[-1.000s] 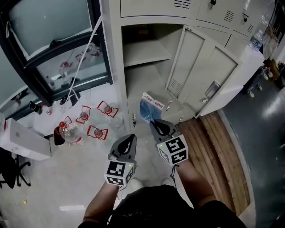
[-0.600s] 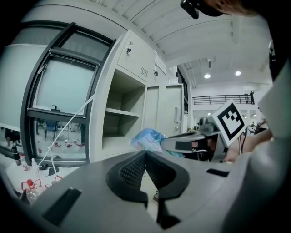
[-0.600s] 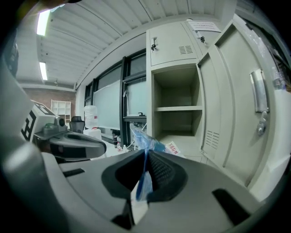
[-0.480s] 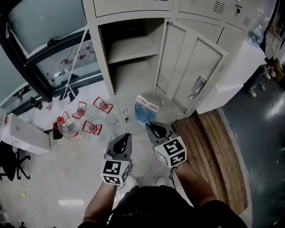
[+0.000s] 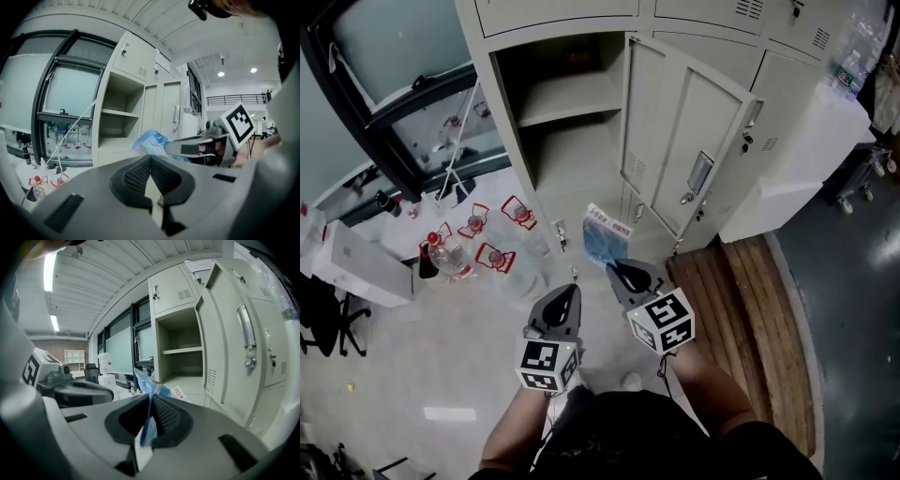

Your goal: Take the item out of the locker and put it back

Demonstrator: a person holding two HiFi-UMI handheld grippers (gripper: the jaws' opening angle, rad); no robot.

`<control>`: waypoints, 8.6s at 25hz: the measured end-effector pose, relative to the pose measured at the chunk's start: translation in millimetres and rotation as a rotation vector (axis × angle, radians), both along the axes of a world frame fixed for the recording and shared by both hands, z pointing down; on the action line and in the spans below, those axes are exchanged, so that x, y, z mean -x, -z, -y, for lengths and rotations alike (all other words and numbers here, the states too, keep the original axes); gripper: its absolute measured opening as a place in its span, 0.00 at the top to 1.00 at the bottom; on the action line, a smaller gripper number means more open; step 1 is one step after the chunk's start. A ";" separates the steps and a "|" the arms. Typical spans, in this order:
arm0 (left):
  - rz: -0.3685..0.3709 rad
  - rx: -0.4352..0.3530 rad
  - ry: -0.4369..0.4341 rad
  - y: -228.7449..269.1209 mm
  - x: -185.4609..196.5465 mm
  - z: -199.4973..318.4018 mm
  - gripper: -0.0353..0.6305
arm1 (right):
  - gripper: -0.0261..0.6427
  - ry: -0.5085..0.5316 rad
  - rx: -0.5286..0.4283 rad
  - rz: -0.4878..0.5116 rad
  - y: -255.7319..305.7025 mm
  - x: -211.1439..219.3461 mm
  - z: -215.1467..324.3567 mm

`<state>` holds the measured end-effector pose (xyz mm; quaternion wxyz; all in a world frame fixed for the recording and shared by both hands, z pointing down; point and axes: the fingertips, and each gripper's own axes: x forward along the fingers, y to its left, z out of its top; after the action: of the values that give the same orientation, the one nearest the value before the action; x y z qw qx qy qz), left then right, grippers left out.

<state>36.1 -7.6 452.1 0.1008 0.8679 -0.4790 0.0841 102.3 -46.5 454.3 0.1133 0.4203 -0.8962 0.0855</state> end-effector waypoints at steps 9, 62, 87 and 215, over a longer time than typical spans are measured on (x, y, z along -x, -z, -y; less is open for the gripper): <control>-0.016 -0.009 0.040 -2.3 -31.5 -19.5 0.94 | 0.93 0.056 -0.012 0.000 1.3 -22.7 -20.4; -0.046 -0.019 -0.009 8.7 63.6 23.6 0.94 | 0.93 0.023 -0.035 -0.033 14.0 69.4 17.7; -0.065 -0.065 -0.164 24.4 118.7 95.4 0.94 | 0.93 -0.115 -0.149 -0.135 46.3 120.2 102.1; -0.009 -0.011 -0.131 5.9 77.8 51.9 0.94 | 0.96 -0.112 -0.038 -0.057 14.7 79.9 55.0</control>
<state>-41.8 -59.4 446.2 0.0925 0.8983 -0.4211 0.0840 22.4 -101.4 439.6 0.1257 0.4739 -0.8693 0.0628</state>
